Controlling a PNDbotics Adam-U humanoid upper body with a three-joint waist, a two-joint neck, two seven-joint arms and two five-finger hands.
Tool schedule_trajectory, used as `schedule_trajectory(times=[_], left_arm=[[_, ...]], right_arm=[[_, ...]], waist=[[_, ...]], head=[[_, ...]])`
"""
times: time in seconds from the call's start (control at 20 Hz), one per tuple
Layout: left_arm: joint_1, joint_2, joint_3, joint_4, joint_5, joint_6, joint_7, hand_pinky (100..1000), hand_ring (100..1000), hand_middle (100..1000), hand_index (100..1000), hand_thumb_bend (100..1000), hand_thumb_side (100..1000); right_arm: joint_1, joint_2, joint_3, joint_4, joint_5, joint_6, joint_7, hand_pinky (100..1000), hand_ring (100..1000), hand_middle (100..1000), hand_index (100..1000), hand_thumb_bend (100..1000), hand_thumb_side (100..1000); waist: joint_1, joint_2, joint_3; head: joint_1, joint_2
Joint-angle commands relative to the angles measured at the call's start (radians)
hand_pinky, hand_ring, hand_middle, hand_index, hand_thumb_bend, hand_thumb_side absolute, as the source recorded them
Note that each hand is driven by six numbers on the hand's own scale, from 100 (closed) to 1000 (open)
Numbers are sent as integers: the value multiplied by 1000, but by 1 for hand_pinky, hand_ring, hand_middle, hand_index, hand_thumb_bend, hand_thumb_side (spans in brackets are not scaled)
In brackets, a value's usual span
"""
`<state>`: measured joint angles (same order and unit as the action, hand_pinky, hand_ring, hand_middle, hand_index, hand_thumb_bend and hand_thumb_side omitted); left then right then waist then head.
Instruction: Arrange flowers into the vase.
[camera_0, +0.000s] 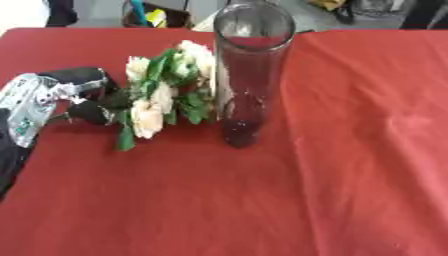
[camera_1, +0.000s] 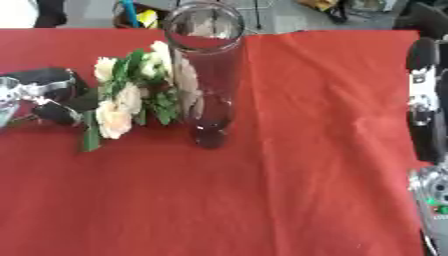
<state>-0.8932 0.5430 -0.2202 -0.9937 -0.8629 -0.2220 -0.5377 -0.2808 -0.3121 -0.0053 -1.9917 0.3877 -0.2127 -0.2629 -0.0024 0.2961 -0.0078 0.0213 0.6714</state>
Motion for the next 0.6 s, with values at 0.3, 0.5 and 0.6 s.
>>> schedule_trajectory(times=[0.3,0.5,0.6], left_arm=[[-14,1,11,9,39,-4,13,396,456,481,593,100,404],[-12,-1,9,12,54,5,5,313,386,432,552,100,406],[-11,-2,12,12,59,15,13,257,326,390,520,100,412]], right_arm=[[-5,-5,-5,-8,-7,-2,3,935,856,728,888,100,990],[-4,-4,-6,-8,-8,-2,1,936,857,729,889,100,990],[-2,-2,-5,-8,-8,0,2,937,857,728,888,100,990]], waist=[[-3,-16,1],[-4,-17,2],[-5,-16,2]], head=[[4,-14],[2,-14],[3,-14]])
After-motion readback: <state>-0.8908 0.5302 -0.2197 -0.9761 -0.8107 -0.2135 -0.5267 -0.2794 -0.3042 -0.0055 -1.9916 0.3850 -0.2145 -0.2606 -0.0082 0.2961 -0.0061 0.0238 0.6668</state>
